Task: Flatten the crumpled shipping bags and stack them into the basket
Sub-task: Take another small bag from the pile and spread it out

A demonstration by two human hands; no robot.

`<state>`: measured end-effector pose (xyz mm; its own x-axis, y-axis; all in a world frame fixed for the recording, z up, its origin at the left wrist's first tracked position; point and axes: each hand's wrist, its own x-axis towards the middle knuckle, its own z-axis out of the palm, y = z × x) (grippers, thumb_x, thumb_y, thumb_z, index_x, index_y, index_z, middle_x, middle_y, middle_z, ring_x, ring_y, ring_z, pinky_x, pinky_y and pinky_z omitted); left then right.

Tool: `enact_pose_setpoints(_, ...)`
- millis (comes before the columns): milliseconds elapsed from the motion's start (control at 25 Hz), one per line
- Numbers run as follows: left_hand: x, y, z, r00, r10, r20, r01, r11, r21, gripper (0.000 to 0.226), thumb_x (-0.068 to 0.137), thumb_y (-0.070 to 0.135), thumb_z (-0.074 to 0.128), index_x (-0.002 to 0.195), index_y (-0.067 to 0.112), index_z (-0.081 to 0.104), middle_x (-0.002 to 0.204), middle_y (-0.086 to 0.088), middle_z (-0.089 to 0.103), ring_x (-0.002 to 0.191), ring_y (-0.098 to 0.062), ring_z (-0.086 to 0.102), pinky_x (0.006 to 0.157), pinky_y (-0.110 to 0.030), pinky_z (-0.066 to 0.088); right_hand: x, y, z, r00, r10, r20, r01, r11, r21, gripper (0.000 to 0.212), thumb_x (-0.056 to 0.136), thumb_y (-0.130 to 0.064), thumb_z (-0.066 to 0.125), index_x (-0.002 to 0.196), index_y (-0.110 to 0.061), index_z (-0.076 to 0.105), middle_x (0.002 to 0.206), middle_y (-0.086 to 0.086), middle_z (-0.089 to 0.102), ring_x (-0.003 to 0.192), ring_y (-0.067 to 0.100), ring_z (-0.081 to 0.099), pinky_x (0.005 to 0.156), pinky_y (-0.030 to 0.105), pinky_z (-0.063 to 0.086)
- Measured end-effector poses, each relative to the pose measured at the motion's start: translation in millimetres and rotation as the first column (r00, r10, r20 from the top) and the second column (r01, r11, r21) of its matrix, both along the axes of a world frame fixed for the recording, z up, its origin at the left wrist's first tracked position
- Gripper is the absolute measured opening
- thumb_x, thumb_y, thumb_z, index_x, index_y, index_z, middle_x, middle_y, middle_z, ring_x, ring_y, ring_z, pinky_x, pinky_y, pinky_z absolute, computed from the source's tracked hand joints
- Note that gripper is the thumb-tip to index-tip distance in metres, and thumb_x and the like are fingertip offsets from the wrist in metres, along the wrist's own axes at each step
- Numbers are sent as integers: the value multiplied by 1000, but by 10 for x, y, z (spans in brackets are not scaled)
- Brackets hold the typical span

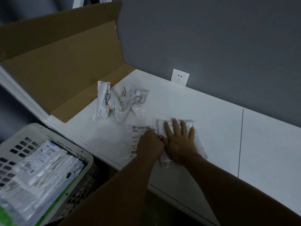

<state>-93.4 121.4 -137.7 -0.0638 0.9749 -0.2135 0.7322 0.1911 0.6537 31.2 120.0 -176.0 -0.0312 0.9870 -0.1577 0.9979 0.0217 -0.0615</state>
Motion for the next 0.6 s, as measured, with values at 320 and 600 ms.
enact_pose_setpoints(320,22,10,-31,1000,-14,-25,13,1000,-11,23,94,23,55,108,8,65,103,-9,67,97,-25,64,76,-30,45,31,10,-108,1000,8,-6,-8,999,31,82,88,-67,-12,160,-28,-4,168,9,-11,153,37,-13,119,65,-4)
enact_pose_setpoints(600,-76,-34,135,999,-33,30,33,999,-24,27,93,16,55,117,5,60,118,-13,63,111,-29,59,87,-30,44,28,29,-59,1000,-13,-3,13,999,-42,76,93,-68,-2,158,-30,-11,166,6,-21,152,33,-21,119,64,-7)
